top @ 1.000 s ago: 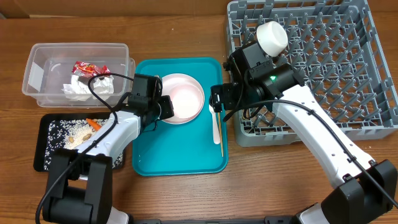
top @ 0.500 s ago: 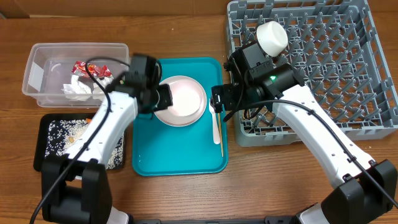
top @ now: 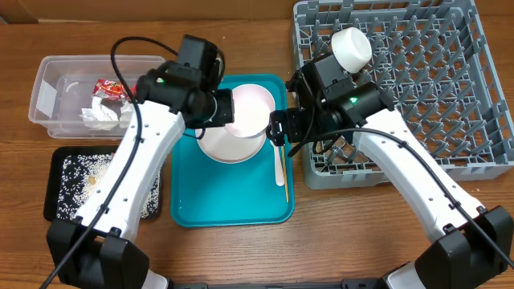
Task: Sort waste into correct bins and load items into the dishwasher
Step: 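Grasp the pink plate rim with the left gripper and lift it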
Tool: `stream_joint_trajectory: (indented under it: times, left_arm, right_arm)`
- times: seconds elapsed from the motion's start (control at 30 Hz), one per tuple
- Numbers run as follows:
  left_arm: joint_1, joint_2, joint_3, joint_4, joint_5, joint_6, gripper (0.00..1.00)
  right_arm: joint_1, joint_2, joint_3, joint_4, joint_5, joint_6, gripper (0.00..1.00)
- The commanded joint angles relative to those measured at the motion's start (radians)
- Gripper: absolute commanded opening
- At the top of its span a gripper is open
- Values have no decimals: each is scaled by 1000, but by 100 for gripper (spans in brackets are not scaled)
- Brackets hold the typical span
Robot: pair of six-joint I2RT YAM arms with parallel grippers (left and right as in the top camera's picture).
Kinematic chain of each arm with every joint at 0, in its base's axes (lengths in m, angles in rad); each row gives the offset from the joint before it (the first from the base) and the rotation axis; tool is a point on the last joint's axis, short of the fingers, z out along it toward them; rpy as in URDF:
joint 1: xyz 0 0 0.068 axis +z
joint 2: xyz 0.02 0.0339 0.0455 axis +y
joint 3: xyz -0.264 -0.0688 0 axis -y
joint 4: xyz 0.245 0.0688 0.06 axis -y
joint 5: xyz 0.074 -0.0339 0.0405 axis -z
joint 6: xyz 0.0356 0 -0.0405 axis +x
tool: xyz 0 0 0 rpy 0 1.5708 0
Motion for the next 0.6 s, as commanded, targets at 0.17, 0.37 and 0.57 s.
stream_joint_trajectory:
  times: [0.17, 0.37, 0.57]
  left_arm:
    - [-70, -8, 2, -17, -183, 4, 4]
    - [-73, -8, 2, -20, -98, 4, 4]
    - [-77, -8, 2, -20, 13, 4, 4]
  right_arm:
    - [-2, -46, 42, -29, -95, -52, 93]
    - [-2, -72, 63, -12, -39, -52, 92]
    - [-2, -56, 60, -6, 21, -48, 81]
